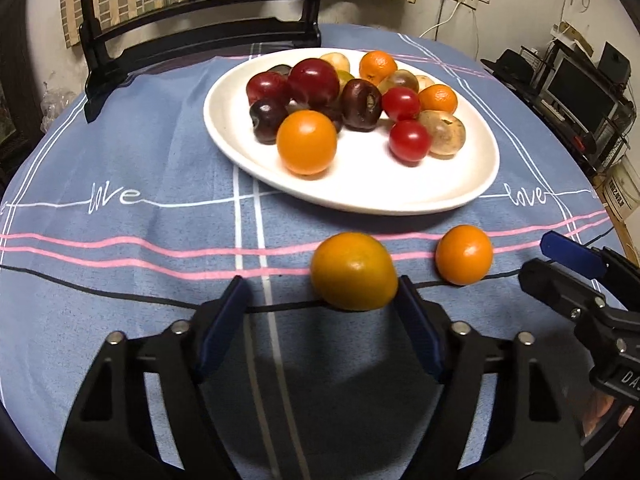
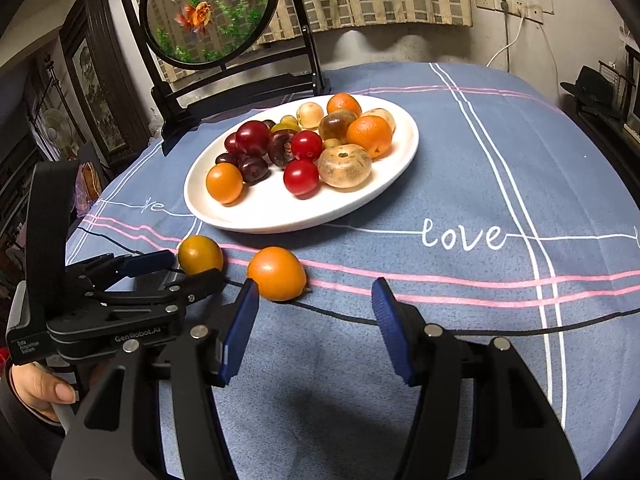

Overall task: Organize fruits
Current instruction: 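Grasp a yellow tomato with the left tool while the right tool grasps an orange tomato, then carry the yellow and orange tomatoes onto the white plate and open both tools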

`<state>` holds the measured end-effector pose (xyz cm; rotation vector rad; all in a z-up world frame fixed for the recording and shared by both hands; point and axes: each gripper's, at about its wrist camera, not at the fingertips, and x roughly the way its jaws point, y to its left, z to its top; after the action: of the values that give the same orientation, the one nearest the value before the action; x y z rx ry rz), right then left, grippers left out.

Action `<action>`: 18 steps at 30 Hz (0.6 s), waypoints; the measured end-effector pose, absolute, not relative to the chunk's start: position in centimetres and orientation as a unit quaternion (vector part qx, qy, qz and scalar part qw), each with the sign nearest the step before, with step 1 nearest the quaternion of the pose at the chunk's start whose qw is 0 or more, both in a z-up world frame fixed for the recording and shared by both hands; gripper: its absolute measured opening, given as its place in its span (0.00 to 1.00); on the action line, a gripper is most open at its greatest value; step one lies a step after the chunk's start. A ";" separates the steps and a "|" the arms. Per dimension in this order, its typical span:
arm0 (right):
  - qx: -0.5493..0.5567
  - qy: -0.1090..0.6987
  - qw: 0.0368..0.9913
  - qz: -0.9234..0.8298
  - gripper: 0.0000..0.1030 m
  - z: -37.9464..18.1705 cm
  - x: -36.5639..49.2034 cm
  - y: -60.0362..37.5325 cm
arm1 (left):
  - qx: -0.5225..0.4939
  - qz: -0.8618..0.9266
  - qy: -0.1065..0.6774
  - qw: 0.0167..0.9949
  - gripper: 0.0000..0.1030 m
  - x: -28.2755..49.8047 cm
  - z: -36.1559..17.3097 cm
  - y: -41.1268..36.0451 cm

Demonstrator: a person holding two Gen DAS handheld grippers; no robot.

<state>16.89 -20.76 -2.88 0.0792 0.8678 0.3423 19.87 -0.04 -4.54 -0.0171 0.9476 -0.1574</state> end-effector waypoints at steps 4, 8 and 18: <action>0.032 0.419 0.892 0.164 0.57 -3.0 16.8 -20.6 | -0.003 -0.090 0.448 0.890 0.42 19.7 -4.3 -0.6; 0.024 0.420 0.893 0.161 0.57 -3.2 16.9 -20.3 | -0.006 -0.092 0.447 0.890 0.42 19.7 -4.3 -0.6; -0.062 0.443 0.876 0.180 0.57 -4.1 17.2 -16.0 | -0.027 -0.100 0.453 0.885 0.42 19.8 -4.0 0.7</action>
<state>17.22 -15.98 -4.14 -0.1290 0.9244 0.3763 19.80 0.65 -4.04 -0.0561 0.9431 -0.2085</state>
